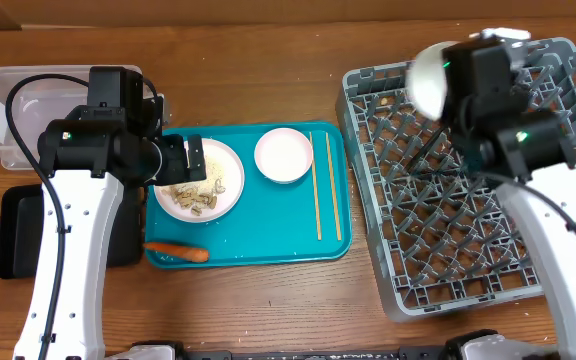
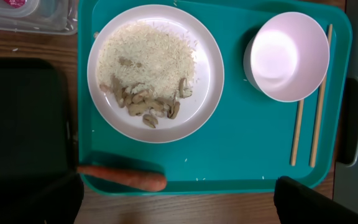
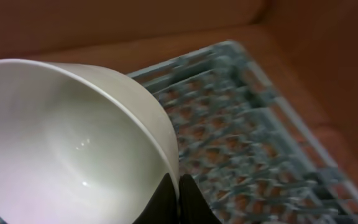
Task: Sort waste into correct bins and load items into the dishwasher
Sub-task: 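Grasp the white bowl with the right gripper and place it in the rack, then grasp the pink-lined bowl on the tray with the right gripper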
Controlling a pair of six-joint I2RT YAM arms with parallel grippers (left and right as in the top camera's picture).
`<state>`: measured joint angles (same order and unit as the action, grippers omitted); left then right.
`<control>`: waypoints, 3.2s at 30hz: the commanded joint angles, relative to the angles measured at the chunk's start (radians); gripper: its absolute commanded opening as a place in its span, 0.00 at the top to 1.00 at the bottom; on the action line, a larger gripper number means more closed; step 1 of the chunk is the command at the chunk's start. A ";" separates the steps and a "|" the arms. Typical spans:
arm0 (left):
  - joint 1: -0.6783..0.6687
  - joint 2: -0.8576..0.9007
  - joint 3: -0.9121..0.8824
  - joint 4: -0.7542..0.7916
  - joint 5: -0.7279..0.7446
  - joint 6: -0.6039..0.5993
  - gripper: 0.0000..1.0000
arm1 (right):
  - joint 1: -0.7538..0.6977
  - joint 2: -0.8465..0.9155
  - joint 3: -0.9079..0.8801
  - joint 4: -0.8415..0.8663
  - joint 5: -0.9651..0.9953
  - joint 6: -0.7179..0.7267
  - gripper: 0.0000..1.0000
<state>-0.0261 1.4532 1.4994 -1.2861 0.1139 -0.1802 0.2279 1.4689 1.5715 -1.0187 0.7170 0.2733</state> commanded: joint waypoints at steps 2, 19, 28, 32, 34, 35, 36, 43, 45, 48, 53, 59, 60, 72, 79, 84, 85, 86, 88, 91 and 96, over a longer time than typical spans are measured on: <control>0.001 -0.002 0.016 0.005 -0.013 -0.007 0.00 | -0.122 0.066 -0.002 0.059 0.449 0.120 0.96; 0.000 -0.002 0.016 0.004 -0.009 -0.020 0.00 | -0.389 0.523 -0.002 0.227 0.491 0.125 0.96; 0.000 -0.002 0.016 0.008 -0.010 -0.026 0.00 | -0.291 0.542 -0.001 0.099 0.188 0.124 0.83; 0.000 -0.002 0.016 0.008 -0.010 -0.026 0.00 | -0.252 0.539 0.000 0.035 0.179 0.124 0.39; 0.000 -0.002 0.016 0.008 -0.010 -0.026 0.00 | -0.230 0.512 0.004 0.005 0.178 0.124 0.09; 0.000 -0.002 0.016 0.008 -0.010 -0.026 0.00 | -0.225 0.498 0.008 -0.003 0.174 0.124 0.05; 0.000 -0.002 0.016 0.008 -0.010 -0.026 0.00 | -0.208 0.452 0.031 -0.023 0.154 0.123 0.00; 0.000 -0.002 0.016 0.008 -0.010 -0.026 0.00 | -0.109 0.299 0.180 -0.035 -0.336 -0.126 0.00; 0.000 -0.002 0.016 0.008 -0.012 -0.026 0.00 | -0.074 0.282 0.201 -0.030 -0.562 -0.155 0.01; 0.000 -0.002 0.016 0.008 -0.012 -0.026 0.00 | -0.014 0.286 0.198 -0.021 -0.834 -0.154 0.06; 0.000 -0.002 0.016 0.008 -0.013 -0.026 0.00 | 0.101 0.344 0.179 -0.015 -0.929 -0.117 0.09; 0.000 -0.002 0.016 0.008 -0.013 -0.026 0.00 | 0.266 0.459 0.161 0.009 -0.901 -0.094 0.15; 0.000 -0.002 0.016 0.007 -0.013 -0.026 0.00 | 0.282 0.476 0.161 0.012 -0.868 -0.067 0.15; 0.000 -0.002 0.016 0.000 -0.013 -0.026 0.00 | 0.333 0.694 0.161 0.067 -0.688 0.148 0.27; 0.000 -0.002 0.016 0.000 -0.013 -0.026 0.00 | 0.333 0.716 0.161 0.068 -0.693 0.150 0.83; 0.000 -0.002 0.016 -0.003 -0.013 -0.026 0.00 | 0.328 0.715 0.166 0.049 -0.691 0.150 0.96; 0.000 -0.002 0.016 -0.004 -0.013 -0.026 0.00 | 0.326 0.713 0.174 0.039 -0.691 0.150 0.96; 0.000 -0.002 0.016 -0.005 -0.013 -0.026 0.00 | 0.322 0.707 0.184 0.026 -0.690 0.146 0.96; 0.000 -0.002 0.016 -0.005 -0.013 -0.026 0.00 | 0.312 0.686 0.220 -0.013 -0.658 0.145 0.96; 0.000 -0.002 0.016 -0.004 -0.013 -0.026 0.00 | 0.291 0.632 0.291 -0.082 -0.574 0.138 0.96; 0.000 -0.002 0.016 -0.004 -0.013 -0.026 0.00 | 0.241 0.481 0.400 -0.178 -0.350 0.115 0.96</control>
<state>-0.0261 1.4532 1.4994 -1.2903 0.1139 -0.1883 0.5110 2.1300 1.8805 -1.1805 0.1577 0.4065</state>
